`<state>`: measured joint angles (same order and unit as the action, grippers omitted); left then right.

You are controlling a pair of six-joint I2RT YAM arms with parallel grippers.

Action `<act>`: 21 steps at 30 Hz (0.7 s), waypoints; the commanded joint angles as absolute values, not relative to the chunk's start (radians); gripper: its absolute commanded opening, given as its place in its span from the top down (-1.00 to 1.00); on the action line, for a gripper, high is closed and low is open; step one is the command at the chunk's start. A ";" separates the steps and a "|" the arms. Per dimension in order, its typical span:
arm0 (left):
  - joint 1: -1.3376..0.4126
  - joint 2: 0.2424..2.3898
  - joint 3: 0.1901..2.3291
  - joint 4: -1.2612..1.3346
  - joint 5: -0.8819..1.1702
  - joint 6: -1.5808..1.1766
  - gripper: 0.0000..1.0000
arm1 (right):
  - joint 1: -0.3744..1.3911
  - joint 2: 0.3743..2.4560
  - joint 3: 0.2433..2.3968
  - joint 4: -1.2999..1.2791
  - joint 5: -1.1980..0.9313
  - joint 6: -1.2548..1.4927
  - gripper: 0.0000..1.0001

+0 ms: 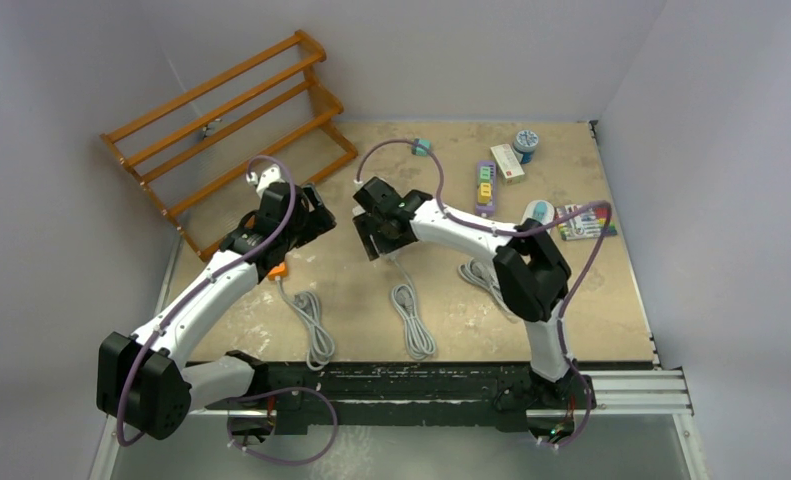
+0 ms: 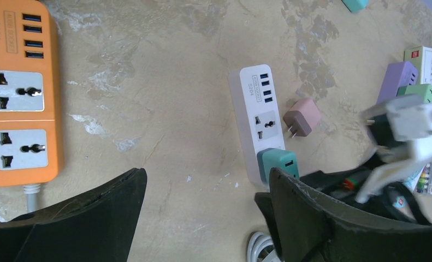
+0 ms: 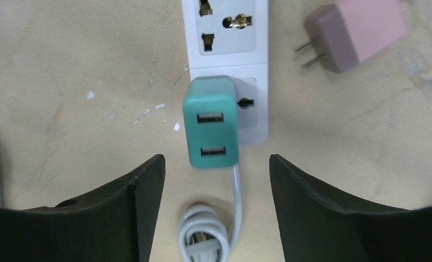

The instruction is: Insert the plug

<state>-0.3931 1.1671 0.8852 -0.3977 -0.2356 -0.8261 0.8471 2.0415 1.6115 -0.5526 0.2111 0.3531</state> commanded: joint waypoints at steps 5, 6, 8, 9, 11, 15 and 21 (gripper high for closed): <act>-0.388 1.081 0.863 -0.323 -0.262 -0.763 -0.65 | 0.658 1.696 1.455 -0.364 0.136 0.423 -0.41; -0.390 1.068 0.860 -0.320 -0.266 -0.751 -0.65 | 0.619 1.683 1.410 -0.324 0.102 0.425 -0.39; -0.390 1.033 0.854 -0.322 -0.275 -0.728 -0.65 | 0.552 1.688 1.357 -0.280 0.054 0.431 -0.35; -0.390 1.019 0.848 -0.325 -0.285 -0.719 -0.65 | 0.534 1.698 1.340 -0.260 0.035 0.436 -0.35; -0.390 0.995 0.829 -0.332 -0.315 -0.708 -0.64 | 0.518 1.728 1.327 -0.221 0.011 0.465 -0.34; -0.391 0.981 0.810 -0.339 -0.343 -0.705 -0.62 | 0.518 1.784 1.346 -0.163 0.012 0.575 -0.37; -0.391 1.018 0.825 -0.358 -0.357 -0.711 -0.61 | 0.518 1.885 1.431 -0.196 0.100 0.827 -0.41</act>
<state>-0.3931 1.0058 0.8181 -0.3664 -0.3237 -0.7357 0.5179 1.8771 1.3453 -0.2211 0.0517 0.6220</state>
